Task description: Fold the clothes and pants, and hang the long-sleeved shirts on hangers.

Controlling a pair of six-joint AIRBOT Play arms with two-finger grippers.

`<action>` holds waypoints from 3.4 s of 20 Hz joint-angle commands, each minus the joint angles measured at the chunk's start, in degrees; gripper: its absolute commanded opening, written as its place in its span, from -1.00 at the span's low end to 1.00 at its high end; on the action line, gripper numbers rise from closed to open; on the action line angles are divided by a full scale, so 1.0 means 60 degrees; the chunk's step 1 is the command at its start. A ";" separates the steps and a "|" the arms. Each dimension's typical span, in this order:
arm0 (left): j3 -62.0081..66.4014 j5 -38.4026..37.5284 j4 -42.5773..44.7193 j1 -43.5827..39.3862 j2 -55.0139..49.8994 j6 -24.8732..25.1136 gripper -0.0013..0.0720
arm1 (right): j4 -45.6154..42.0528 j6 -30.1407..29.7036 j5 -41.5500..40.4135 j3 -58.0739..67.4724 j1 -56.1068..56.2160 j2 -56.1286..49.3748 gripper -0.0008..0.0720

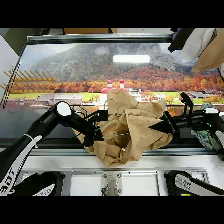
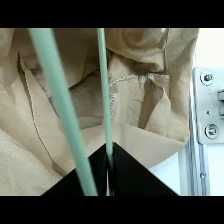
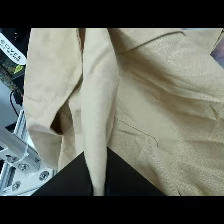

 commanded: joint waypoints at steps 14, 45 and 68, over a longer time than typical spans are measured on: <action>0.0004 -0.0011 0.0018 0.0004 0.0000 -0.0408 -0.02 | 0.0000 -0.0004 -0.0047 -0.0007 0.0007 -0.0007 -0.95; -0.3370 0.2619 0.2408 0.0539 0.5344 -1.4127 0.76 | 0.2495 0.1818 -0.3009 0.0018 0.0007 0.3366 -0.96; -0.2863 0.3719 0.2514 0.0754 0.3027 -1.4743 -0.93 | 0.2473 0.3217 -0.1993 0.0015 0.0011 0.4222 -0.96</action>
